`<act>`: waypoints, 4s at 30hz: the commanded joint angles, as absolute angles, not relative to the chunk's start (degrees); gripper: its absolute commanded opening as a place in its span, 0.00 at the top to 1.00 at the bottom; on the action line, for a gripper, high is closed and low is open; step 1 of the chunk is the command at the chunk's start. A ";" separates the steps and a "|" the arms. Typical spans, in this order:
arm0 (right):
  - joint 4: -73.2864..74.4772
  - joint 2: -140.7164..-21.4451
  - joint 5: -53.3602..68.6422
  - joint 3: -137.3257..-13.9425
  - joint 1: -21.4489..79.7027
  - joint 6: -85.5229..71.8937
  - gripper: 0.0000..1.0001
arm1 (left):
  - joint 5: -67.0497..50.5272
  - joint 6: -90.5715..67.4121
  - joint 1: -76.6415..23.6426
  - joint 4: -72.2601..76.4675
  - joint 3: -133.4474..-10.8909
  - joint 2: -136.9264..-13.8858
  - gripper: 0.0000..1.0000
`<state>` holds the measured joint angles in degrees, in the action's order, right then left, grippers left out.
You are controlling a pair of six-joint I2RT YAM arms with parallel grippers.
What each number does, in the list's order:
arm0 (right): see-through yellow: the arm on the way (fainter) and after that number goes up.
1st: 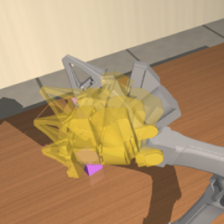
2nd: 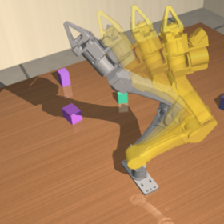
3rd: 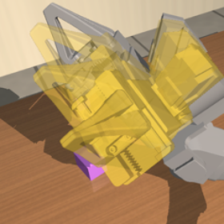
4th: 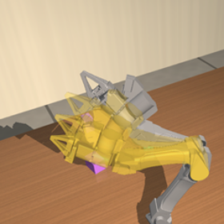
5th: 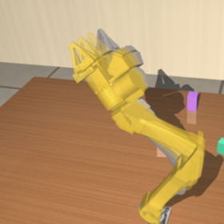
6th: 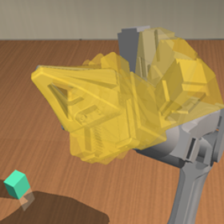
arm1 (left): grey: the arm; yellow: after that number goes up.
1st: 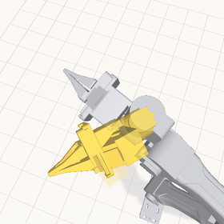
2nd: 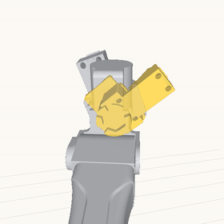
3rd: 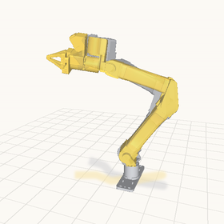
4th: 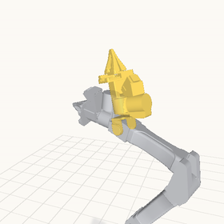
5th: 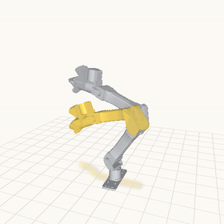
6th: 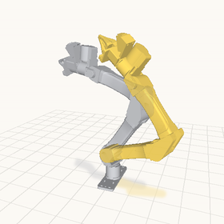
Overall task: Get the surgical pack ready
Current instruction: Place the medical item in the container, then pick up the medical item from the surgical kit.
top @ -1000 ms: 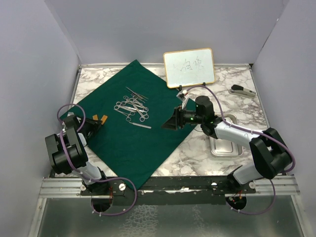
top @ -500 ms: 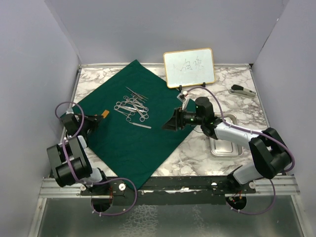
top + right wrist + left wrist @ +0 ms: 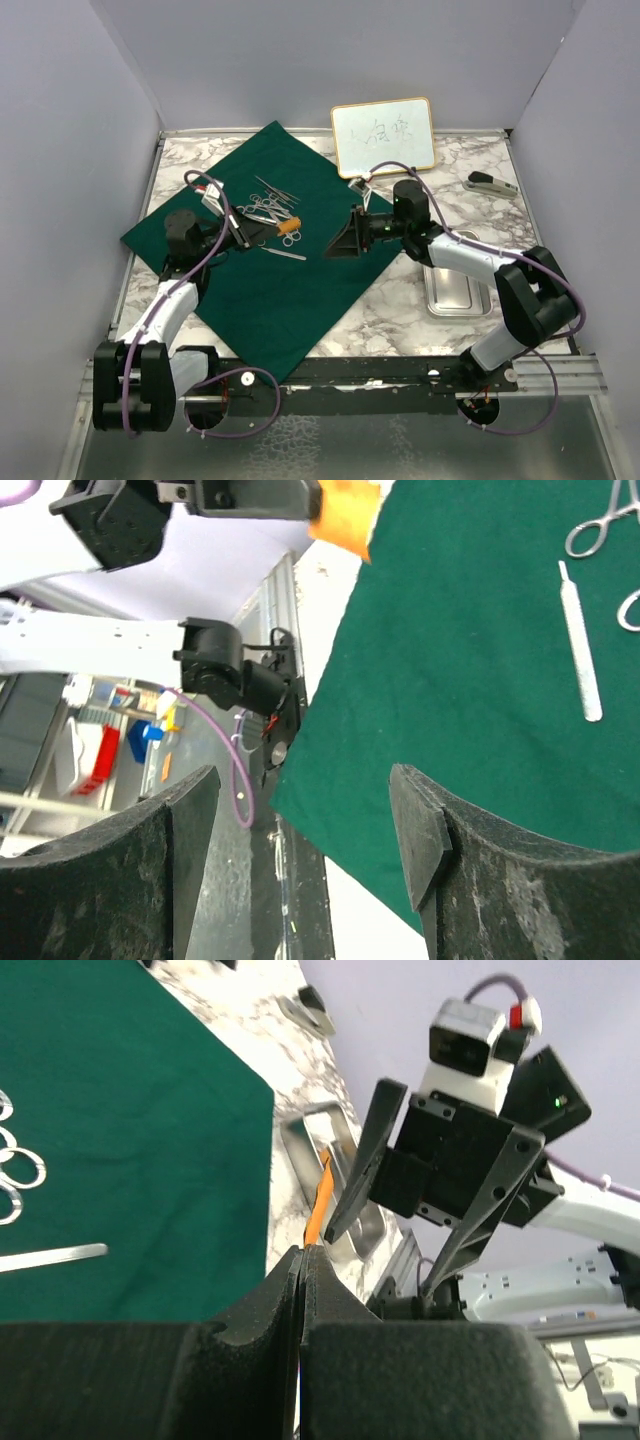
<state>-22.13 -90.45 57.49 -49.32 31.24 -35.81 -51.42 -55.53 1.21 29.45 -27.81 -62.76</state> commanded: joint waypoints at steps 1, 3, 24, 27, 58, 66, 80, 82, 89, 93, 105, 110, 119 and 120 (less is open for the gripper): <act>-29.54 -91.76 65.38 -50.48 31.11 -40.58 0.30 | -55.39 -52.16 -3.71 30.04 -28.32 -61.60 1.00; -32.62 -92.94 65.65 -50.35 31.03 -43.58 0.31 | -55.33 -51.99 -5.70 30.06 -28.29 -61.29 1.00; -55.67 -95.87 61.89 -42.76 30.77 -61.13 0.97 | -47.41 -53.27 -17.41 30.67 -28.52 -63.28 1.00; -54.91 -93.48 60.93 -40.22 28.67 -61.10 0.99 | -48.02 -53.19 -17.41 30.67 -29.09 -64.35 0.84; 14.53 -68.54 34.72 -30.67 -18.54 -30.94 0.99 | -32.70 -29.60 3.99 -14.86 -46.49 -70.89 0.41; 10.74 -71.87 34.16 -28.10 -18.71 -32.02 0.89 | -19.82 -30.61 17.51 -20.35 -46.15 -70.21 0.40; 11.26 -64.51 34.16 -34.62 -18.73 -26.84 0.66 | -5.20 -29.71 27.16 -20.46 -47.44 -77.06 0.35; 8.42 -64.32 37.97 -35.96 -15.07 -26.46 0.63 | -4.50 -28.68 27.18 -20.96 -48.36 -79.18 0.36; 0.75 -64.90 49.32 -36.74 -5.96 -27.42 0.59 | -16.80 -25.74 27.24 -17.54 -51.43 -84.90 0.50; -0.21 -64.12 51.41 -36.92 -3.12 -27.52 0.59 | -21.72 -29.31 26.47 -11.80 -49.77 -86.48 0.54; -1.62 -63.83 52.47 -36.56 -0.55 -27.60 0.60 | 23.89 -19.19 4.44 -33.15 -65.19 -96.49 0.51; -1.98 -63.81 52.57 -36.30 -0.52 -27.65 0.61 | 32.65 -18.02 -0.17 -36.81 -67.66 -102.14 0.55; -2.46 -64.07 52.73 -35.87 -0.46 -27.82 0.63 | 36.02 -16.73 -2.77 -36.88 -68.27 -105.61 0.60; -2.46 -64.09 52.81 -35.86 -0.48 -27.72 0.63 | 36.11 -16.57 -2.74 -36.80 -68.22 -105.84 0.60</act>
